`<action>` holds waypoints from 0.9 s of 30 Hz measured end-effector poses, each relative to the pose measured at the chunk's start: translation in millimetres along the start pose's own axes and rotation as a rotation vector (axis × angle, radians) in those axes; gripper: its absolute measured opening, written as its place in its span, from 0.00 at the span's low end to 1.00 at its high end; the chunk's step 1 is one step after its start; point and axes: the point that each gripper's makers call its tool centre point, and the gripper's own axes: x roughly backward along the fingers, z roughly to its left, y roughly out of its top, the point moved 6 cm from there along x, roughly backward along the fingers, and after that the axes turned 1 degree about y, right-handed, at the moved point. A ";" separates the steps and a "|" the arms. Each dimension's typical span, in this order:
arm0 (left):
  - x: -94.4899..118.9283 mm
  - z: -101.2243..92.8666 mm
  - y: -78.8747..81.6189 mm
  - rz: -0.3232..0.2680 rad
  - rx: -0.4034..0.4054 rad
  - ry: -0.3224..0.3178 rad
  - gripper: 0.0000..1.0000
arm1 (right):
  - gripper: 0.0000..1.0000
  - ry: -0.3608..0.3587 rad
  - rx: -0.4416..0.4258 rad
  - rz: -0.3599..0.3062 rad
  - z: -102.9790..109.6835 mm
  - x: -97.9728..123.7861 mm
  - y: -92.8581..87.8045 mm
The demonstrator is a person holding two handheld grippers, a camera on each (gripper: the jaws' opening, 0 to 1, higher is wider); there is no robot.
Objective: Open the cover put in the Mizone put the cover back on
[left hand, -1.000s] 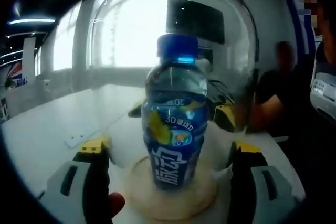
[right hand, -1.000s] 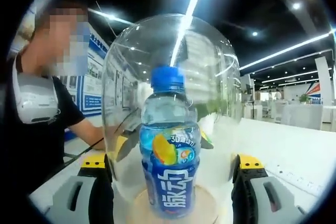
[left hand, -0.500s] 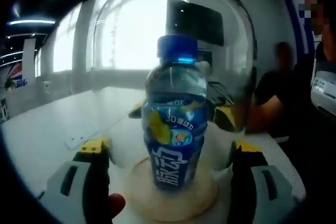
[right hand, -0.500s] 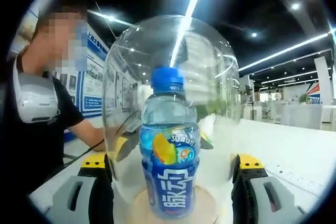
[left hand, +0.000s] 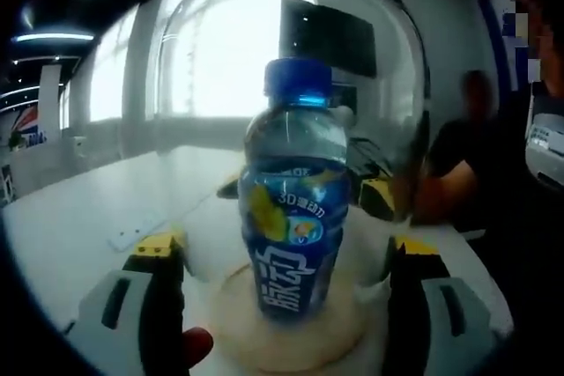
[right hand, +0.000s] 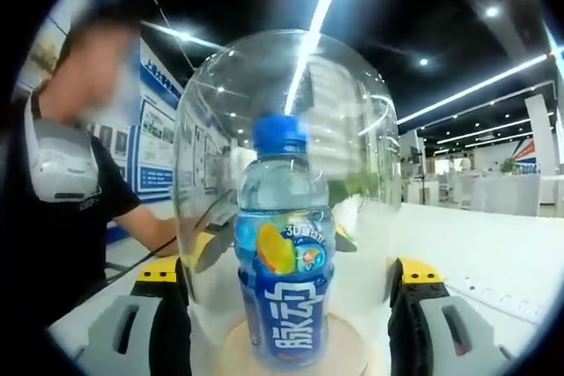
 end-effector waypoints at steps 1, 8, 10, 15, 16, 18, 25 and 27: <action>0.1 0.1 -0.1 0.001 -0.001 0.000 0.83 | 0.87 -0.002 0.000 -0.003 0.2 0.0 -0.2; 0.2 1.9 -1.1 -0.019 0.004 0.005 0.82 | 0.86 -0.020 -0.017 -0.031 0.5 1.7 -2.1; 0.3 2.2 -1.1 -0.017 0.003 0.007 0.82 | 0.86 -0.027 -0.017 -0.016 1.5 1.8 -1.2; 1.2 2.6 -1.9 -0.024 0.000 0.012 0.81 | 0.85 -0.047 -0.020 0.013 3.6 3.0 -0.9; 1.7 2.9 -2.3 -0.029 -0.001 0.014 0.81 | 0.84 -0.051 -0.020 0.016 3.8 3.2 -0.7; 1.8 3.6 -2.1 -0.032 0.000 0.020 0.81 | 0.84 -0.057 -0.020 0.022 4.0 3.7 -0.7; 2.0 4.6 -2.4 -0.047 0.004 0.027 0.80 | 0.83 -0.079 -0.023 0.033 4.9 5.8 -0.5; 1.3 4.7 -1.4 -0.035 0.005 0.028 0.81 | 0.83 -0.090 -0.025 0.034 6.7 6.7 -0.2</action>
